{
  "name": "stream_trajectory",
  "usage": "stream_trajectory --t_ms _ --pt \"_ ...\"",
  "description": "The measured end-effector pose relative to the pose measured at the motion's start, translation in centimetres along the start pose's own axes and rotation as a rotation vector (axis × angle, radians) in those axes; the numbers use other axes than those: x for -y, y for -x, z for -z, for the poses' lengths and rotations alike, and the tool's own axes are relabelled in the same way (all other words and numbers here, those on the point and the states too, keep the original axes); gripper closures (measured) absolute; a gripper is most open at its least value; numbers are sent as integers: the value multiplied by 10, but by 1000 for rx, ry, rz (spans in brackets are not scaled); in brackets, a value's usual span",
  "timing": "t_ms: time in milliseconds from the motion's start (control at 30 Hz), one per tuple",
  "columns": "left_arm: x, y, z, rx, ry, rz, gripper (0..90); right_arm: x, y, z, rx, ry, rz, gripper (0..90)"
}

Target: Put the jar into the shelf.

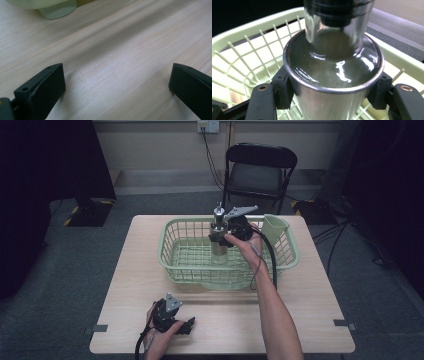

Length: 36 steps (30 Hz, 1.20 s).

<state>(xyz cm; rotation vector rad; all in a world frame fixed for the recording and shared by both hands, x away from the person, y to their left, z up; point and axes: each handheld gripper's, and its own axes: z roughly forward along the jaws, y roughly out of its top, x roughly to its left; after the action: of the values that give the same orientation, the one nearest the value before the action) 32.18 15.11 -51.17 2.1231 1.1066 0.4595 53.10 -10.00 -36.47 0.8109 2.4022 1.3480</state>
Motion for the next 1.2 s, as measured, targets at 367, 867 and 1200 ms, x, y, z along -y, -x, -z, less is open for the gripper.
stream_trajectory --t_ms 367,867,1200 --pt "0 0 0 0 0 2 3 4 4 -7 -8 -53 -7 348" --pt "0 0 0 0 0 2 3 10 3 -3 -28 -92 18 346" --pt "0 0 0 0 0 2 3 12 1 1 -32 -104 31 338"
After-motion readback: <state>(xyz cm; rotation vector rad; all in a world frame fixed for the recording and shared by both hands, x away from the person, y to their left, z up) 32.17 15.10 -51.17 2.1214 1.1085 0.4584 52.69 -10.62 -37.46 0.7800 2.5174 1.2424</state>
